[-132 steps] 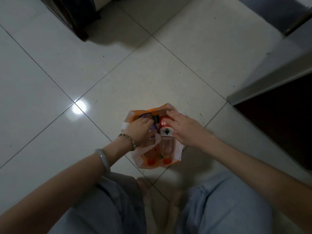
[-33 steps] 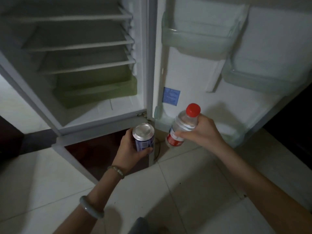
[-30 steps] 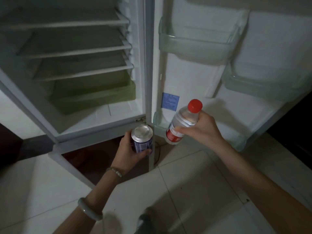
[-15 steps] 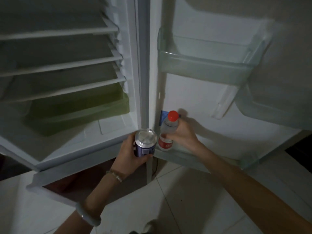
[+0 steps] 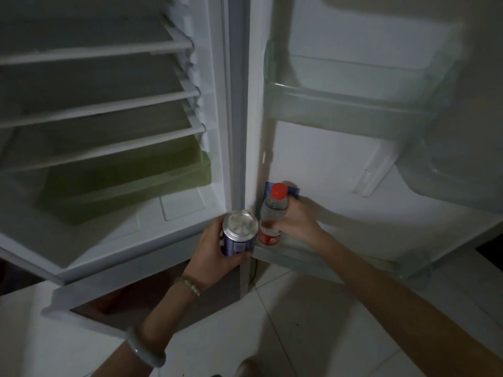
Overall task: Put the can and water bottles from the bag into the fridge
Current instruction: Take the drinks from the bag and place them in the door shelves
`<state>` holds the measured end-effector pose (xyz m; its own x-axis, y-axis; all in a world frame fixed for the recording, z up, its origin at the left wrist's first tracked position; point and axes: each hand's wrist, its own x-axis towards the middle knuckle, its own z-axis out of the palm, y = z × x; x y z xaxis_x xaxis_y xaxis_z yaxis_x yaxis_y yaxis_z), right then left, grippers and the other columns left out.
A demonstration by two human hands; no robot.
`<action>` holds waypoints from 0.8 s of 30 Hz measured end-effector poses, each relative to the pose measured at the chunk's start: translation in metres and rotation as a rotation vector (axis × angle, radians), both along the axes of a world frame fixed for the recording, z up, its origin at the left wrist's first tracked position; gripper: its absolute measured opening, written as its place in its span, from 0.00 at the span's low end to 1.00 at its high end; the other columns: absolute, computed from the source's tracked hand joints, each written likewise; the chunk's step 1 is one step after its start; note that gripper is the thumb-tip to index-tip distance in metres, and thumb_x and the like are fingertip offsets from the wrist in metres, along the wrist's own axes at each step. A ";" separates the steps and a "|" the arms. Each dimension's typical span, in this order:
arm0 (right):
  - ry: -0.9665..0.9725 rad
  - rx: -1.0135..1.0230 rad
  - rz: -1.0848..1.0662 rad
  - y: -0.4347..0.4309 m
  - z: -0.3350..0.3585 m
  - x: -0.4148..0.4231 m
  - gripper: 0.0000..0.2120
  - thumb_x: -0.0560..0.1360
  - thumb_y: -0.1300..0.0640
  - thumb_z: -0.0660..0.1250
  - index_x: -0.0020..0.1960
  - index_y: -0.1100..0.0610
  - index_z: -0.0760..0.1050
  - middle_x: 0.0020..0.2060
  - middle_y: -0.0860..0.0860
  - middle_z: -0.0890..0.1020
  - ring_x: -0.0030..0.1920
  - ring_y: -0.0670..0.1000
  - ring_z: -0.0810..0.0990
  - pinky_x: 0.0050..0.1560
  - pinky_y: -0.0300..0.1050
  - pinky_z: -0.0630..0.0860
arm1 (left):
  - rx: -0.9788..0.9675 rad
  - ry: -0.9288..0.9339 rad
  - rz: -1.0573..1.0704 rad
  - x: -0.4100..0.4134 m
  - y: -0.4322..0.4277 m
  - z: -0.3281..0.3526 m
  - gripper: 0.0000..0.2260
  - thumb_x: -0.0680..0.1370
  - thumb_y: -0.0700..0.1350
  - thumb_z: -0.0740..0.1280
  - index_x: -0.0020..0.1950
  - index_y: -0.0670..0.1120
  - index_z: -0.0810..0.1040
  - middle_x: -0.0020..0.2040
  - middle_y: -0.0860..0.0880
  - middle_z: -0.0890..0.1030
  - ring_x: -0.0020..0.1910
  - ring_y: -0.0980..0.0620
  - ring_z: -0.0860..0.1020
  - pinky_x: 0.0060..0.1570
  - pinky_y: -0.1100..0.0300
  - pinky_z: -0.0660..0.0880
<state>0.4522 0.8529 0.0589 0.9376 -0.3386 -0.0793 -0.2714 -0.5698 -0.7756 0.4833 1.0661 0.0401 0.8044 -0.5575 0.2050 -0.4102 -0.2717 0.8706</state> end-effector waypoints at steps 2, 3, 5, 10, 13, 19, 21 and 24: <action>-0.006 -0.012 0.031 -0.005 -0.007 0.000 0.18 0.57 0.47 0.77 0.43 0.47 0.75 0.42 0.48 0.84 0.45 0.48 0.82 0.49 0.54 0.79 | -0.011 0.005 -0.019 -0.002 -0.004 0.002 0.34 0.62 0.43 0.79 0.64 0.51 0.67 0.58 0.51 0.75 0.56 0.59 0.73 0.53 0.75 0.67; -0.025 -0.003 0.059 -0.009 -0.011 -0.002 0.19 0.58 0.49 0.78 0.45 0.47 0.75 0.43 0.48 0.83 0.46 0.48 0.82 0.50 0.53 0.78 | -0.012 0.010 -0.028 -0.003 -0.007 0.003 0.34 0.62 0.45 0.79 0.64 0.50 0.67 0.59 0.51 0.75 0.57 0.58 0.73 0.54 0.74 0.68; -0.076 0.011 0.026 -0.013 -0.013 -0.010 0.28 0.57 0.51 0.80 0.53 0.47 0.72 0.49 0.48 0.82 0.50 0.48 0.81 0.54 0.54 0.78 | -0.012 0.018 -0.046 -0.005 -0.011 0.005 0.36 0.61 0.50 0.77 0.65 0.49 0.66 0.60 0.50 0.74 0.59 0.55 0.73 0.55 0.72 0.69; -0.236 -0.085 -0.128 -0.003 0.044 -0.058 0.21 0.67 0.60 0.75 0.55 0.49 0.72 0.48 0.44 0.76 0.53 0.46 0.77 0.51 0.39 0.71 | -0.058 -0.005 -0.105 -0.011 -0.027 0.028 0.34 0.60 0.53 0.77 0.62 0.55 0.66 0.59 0.52 0.76 0.58 0.54 0.75 0.54 0.68 0.72; -0.234 -0.218 -0.157 -0.017 0.051 -0.086 0.20 0.68 0.61 0.73 0.58 0.55 0.73 0.52 0.52 0.78 0.56 0.46 0.78 0.49 0.39 0.74 | -0.087 -0.012 -0.132 -0.018 -0.042 0.054 0.32 0.58 0.57 0.74 0.58 0.62 0.66 0.57 0.56 0.76 0.56 0.58 0.75 0.53 0.65 0.73; -0.150 -0.355 -0.266 -0.051 0.053 -0.127 0.23 0.70 0.57 0.70 0.63 0.56 0.72 0.60 0.54 0.76 0.58 0.55 0.76 0.56 0.51 0.75 | -0.137 -0.047 -0.262 -0.039 -0.073 0.103 0.33 0.59 0.55 0.76 0.60 0.61 0.67 0.57 0.59 0.76 0.54 0.63 0.76 0.51 0.71 0.71; -0.145 -0.383 -0.275 -0.058 0.057 -0.141 0.21 0.70 0.57 0.70 0.62 0.57 0.73 0.58 0.54 0.77 0.57 0.55 0.76 0.56 0.50 0.75 | -0.165 -0.041 -0.303 -0.048 -0.080 0.120 0.33 0.59 0.54 0.76 0.61 0.57 0.67 0.57 0.58 0.77 0.54 0.62 0.76 0.51 0.70 0.72; -0.129 -0.392 -0.261 -0.068 0.062 -0.157 0.18 0.71 0.56 0.69 0.60 0.56 0.75 0.56 0.53 0.79 0.54 0.53 0.77 0.54 0.49 0.75 | -0.199 -0.061 -0.333 -0.063 -0.087 0.146 0.32 0.59 0.54 0.76 0.60 0.59 0.68 0.55 0.62 0.77 0.54 0.63 0.76 0.50 0.71 0.72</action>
<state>0.2947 0.7854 0.1205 0.8111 -0.5448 0.2127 -0.3598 -0.7515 -0.5530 0.4205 0.9792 0.1859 0.5691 -0.7304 0.3775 -0.5005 0.0566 0.8639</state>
